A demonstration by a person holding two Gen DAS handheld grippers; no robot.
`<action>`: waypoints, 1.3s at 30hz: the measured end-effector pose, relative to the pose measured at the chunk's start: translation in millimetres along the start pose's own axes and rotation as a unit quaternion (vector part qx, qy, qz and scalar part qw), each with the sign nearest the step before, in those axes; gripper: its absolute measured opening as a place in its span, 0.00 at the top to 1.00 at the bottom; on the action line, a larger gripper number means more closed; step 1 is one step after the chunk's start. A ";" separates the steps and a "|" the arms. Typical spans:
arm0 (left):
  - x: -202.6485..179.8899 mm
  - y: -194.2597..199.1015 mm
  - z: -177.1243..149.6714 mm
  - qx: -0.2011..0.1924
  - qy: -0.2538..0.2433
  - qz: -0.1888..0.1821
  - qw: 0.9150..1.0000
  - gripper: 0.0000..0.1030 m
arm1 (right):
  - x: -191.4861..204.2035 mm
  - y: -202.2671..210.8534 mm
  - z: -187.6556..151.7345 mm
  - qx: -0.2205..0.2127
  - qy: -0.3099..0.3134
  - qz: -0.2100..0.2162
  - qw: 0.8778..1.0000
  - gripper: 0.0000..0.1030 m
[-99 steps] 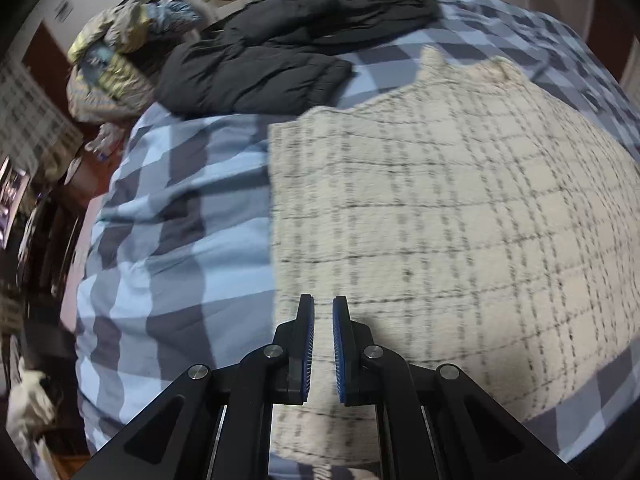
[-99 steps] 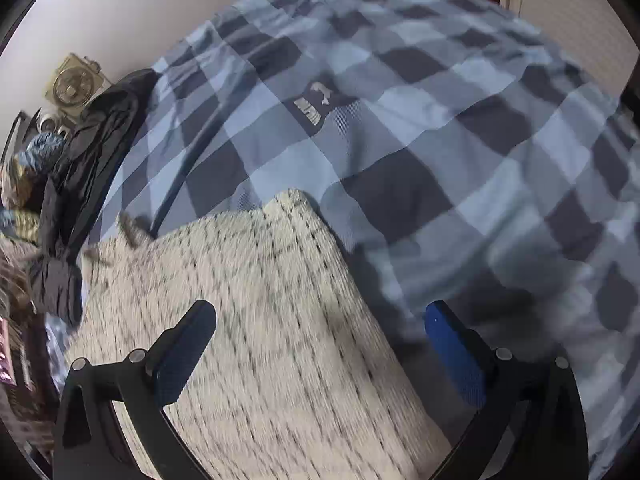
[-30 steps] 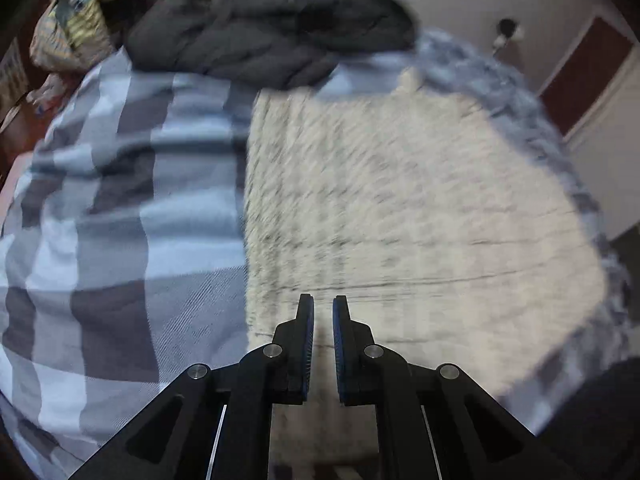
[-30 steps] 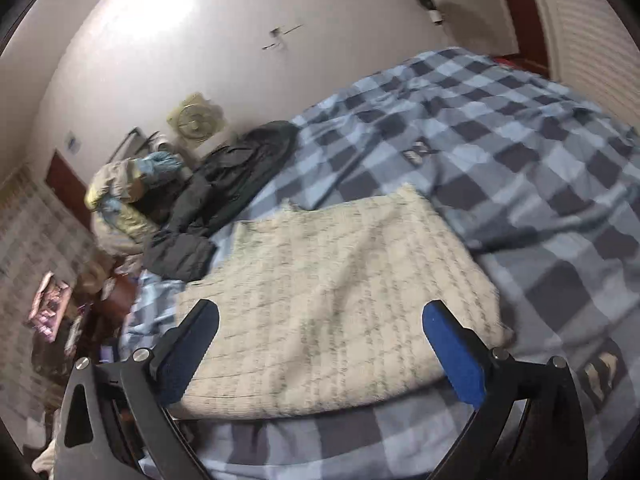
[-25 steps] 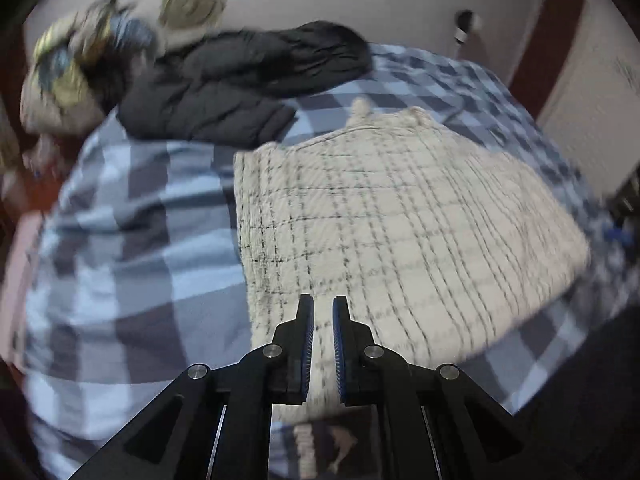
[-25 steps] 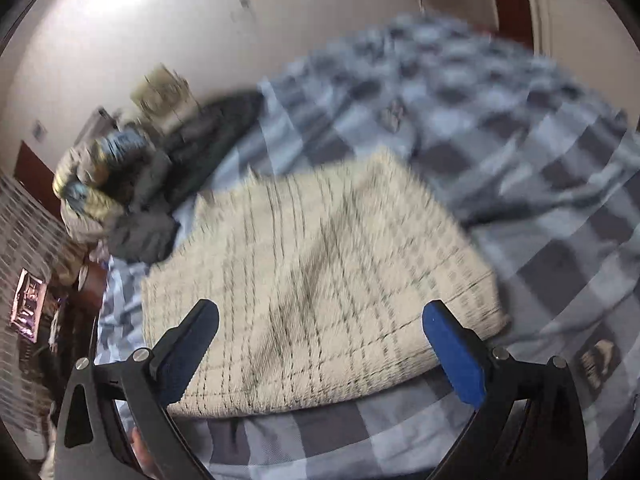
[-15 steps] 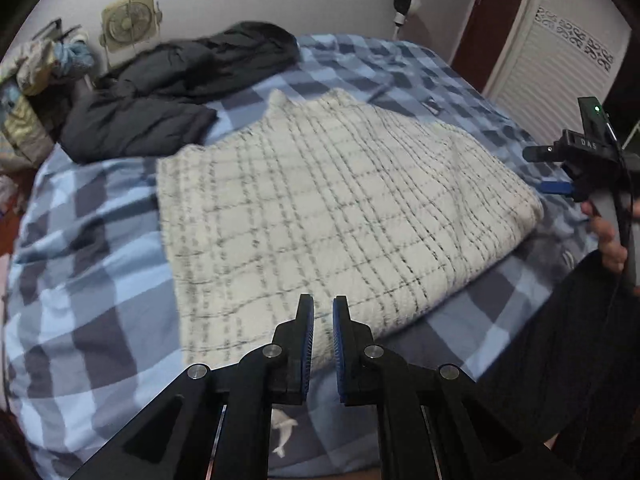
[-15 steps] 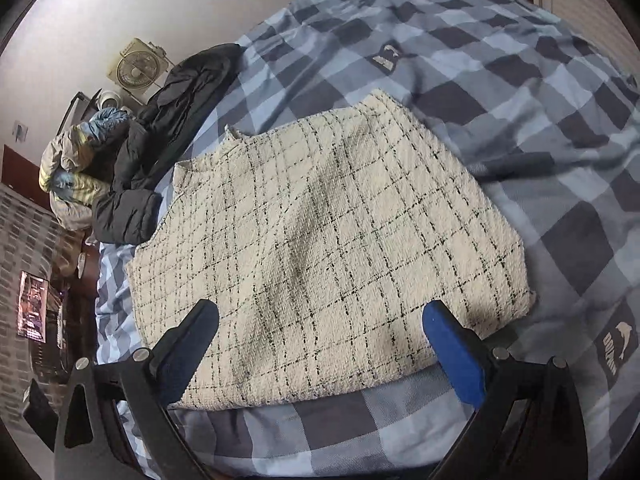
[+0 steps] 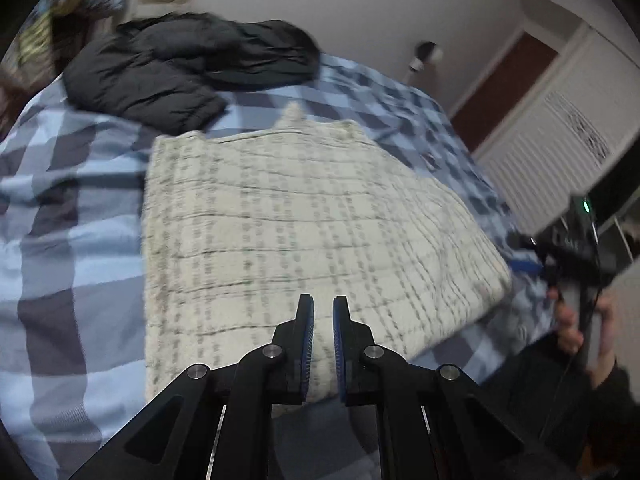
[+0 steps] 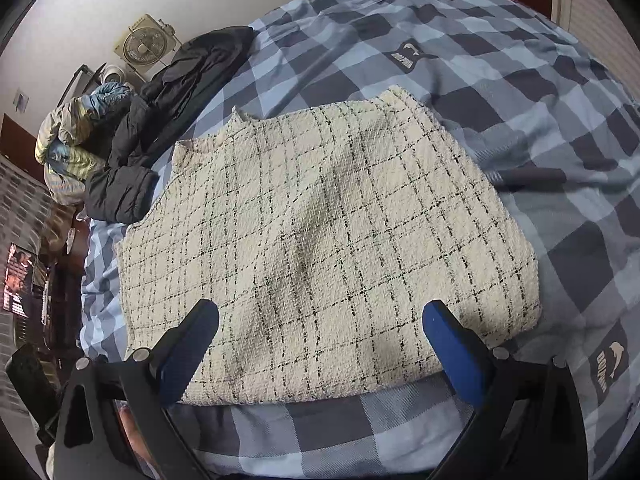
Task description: Fold small clothes
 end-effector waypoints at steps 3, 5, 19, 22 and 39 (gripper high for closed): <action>2.3 7.6 3.8 -0.010 -0.013 0.029 0.999 0.93 | -0.8 -0.6 -0.9 0.005 -0.004 0.006 1.000 0.03; 1.4 9.3 4.5 -0.011 -0.017 0.030 0.999 0.93 | -0.5 -1.9 -1.0 0.008 -0.003 0.007 1.000 0.03; -20.3 42.9 35.0 -0.041 -0.048 0.007 0.998 0.92 | 4.5 -3.9 -2.1 0.014 0.003 0.019 1.000 0.03; -33.9 59.8 56.9 -0.093 0.005 -0.125 0.988 0.91 | 8.0 -8.9 -1.6 0.021 0.006 0.022 1.000 0.03; -26.3 38.0 68.2 -0.055 0.024 -0.141 0.988 0.11 | 8.3 -19.0 -1.4 0.051 -0.001 0.053 0.997 0.03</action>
Point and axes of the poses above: each gripper's, at about its wrist camera, not at the fingertips, and y roughly against the way its jaws point, x to its left, z to its top, the point moved 8 cm from there along -y, roughly the way its jaws point, and after that the axes turned 15 degrees about -z, right-handed, at the moved point
